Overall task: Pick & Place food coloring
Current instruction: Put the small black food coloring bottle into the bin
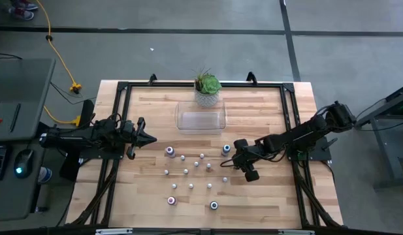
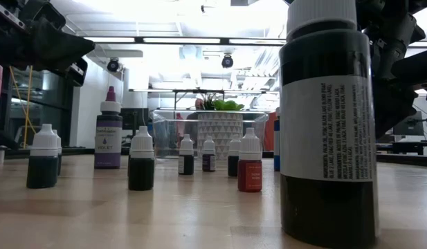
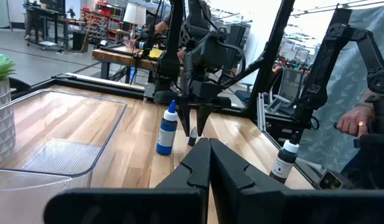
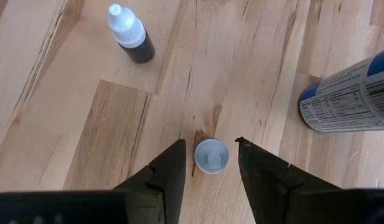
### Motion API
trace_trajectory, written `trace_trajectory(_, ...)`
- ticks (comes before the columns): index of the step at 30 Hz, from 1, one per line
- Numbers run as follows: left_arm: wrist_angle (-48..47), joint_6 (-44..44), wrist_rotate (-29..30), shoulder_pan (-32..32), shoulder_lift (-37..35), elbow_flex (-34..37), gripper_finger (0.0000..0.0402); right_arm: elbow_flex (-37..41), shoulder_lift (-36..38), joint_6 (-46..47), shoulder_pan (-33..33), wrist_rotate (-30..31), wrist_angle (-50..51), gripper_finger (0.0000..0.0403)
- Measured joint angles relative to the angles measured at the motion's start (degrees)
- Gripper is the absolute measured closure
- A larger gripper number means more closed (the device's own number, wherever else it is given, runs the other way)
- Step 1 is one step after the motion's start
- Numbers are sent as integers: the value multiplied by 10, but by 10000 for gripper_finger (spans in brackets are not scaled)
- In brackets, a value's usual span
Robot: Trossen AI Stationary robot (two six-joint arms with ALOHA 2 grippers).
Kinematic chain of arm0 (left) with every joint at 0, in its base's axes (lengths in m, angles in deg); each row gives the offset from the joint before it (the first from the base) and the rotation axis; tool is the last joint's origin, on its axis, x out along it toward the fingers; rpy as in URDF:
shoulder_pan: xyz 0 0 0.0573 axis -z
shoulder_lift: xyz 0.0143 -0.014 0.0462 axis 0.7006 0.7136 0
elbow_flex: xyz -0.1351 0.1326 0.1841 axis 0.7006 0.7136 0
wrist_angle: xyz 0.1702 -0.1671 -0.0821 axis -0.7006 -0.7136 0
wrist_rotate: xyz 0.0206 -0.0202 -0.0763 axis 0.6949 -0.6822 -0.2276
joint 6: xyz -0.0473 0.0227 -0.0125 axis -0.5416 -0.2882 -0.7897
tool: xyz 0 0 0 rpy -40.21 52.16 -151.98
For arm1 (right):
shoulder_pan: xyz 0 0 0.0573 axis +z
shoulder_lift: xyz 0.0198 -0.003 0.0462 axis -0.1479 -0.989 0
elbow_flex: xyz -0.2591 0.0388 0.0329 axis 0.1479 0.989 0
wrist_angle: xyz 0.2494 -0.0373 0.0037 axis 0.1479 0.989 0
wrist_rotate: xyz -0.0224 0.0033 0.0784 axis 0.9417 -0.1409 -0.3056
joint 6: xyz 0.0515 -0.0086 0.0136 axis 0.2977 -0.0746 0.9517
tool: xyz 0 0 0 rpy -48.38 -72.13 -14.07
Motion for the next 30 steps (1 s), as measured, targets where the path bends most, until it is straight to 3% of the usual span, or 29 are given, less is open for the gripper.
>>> trace_trajectory(24, 0, 0, 0, 0, 0, 0, 401, 0, 0, 71, 2, 12, 1, 266)
trace_trajectory(30, 0, 0, 0, 0, 0, 0, 401, 0, 0, 75, 2, 12, 1, 294)
